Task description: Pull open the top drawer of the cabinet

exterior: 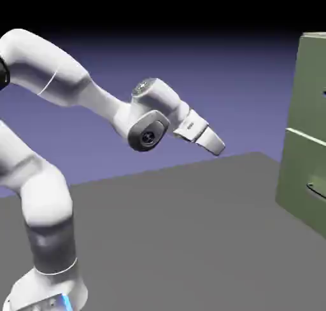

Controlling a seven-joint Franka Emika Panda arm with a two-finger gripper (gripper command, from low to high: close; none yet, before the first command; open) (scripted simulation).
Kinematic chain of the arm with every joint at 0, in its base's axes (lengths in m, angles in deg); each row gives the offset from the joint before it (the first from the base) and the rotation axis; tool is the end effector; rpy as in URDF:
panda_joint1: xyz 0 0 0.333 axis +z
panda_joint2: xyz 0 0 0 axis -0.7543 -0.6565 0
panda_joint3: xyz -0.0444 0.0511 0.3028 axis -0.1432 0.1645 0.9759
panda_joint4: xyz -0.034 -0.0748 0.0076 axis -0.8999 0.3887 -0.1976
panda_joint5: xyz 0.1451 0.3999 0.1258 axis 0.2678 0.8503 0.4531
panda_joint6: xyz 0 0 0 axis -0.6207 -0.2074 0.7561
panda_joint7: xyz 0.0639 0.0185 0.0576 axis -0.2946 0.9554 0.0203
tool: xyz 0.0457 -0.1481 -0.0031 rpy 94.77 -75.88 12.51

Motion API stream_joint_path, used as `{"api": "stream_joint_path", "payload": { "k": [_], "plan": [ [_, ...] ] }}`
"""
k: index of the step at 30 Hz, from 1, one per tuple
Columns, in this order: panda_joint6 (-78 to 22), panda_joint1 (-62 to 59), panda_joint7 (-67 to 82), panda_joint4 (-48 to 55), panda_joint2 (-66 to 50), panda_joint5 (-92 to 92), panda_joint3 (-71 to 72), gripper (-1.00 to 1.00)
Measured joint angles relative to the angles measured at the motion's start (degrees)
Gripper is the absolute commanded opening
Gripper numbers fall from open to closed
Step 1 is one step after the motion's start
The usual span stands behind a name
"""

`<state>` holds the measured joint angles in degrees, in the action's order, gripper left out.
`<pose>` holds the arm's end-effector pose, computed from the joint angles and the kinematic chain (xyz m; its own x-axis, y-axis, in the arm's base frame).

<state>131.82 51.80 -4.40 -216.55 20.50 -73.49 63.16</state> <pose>0.4730 0.0132 0.4057 0.5533 -0.5962 0.5817 -0.3892 -0.8025 -0.4523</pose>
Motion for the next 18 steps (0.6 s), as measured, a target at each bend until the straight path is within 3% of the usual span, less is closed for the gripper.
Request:
{"api": "stream_joint_path", "payload": {
  "k": [18],
  "plan": [
    [-2.17, 32.03, 44.85, 22.51, 6.63, -39.89, -26.60, 0.00]
  ]
}}
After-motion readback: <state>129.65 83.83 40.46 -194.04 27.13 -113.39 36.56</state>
